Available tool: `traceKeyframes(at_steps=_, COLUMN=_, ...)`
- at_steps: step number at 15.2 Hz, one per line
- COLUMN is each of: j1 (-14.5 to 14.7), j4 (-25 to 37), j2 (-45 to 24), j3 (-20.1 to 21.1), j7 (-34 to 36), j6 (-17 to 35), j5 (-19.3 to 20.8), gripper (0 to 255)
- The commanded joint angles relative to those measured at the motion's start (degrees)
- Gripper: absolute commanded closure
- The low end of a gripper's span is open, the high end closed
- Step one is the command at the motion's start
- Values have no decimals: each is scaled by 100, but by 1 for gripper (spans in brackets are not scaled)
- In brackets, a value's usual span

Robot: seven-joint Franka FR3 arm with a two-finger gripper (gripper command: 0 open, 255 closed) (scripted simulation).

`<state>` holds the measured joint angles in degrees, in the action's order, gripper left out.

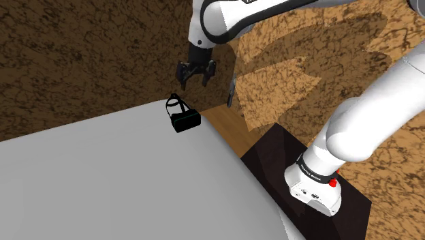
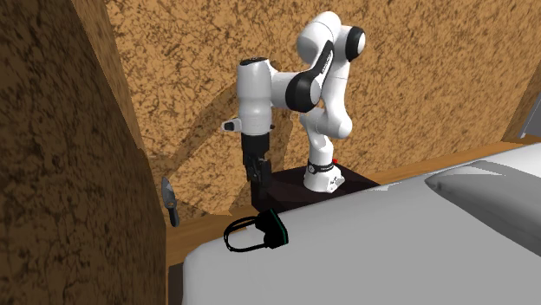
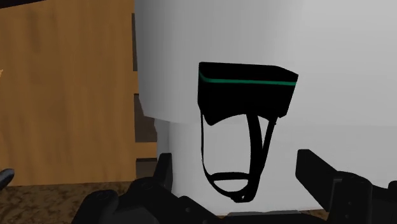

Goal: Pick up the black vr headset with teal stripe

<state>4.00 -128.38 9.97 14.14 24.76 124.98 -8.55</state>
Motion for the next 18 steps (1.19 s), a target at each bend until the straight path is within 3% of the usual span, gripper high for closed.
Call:
traceKeyframes(at_steps=1, j1=29, j4=283, j2=-445, j3=126, j7=302, j6=165, j5=115, gripper=0)
traceKeyframes(at_steps=4, j1=92, j4=713, j2=-1055, j3=241, j7=701, j6=330, j5=326, gripper=0)
traceKeyframes(at_steps=13, j1=113, j4=419, j2=-1336, j3=243, j7=718, j6=897, j5=392, gripper=0)
traceKeyframes(at_steps=14, j1=115, j4=405, j2=-1323, j3=245, j7=720, j6=899, j5=387, gripper=255)
traceKeyframes(at_steps=18, j1=116, j4=410, j2=-1327, j3=246, j7=723, j6=899, j5=389, gripper=255)
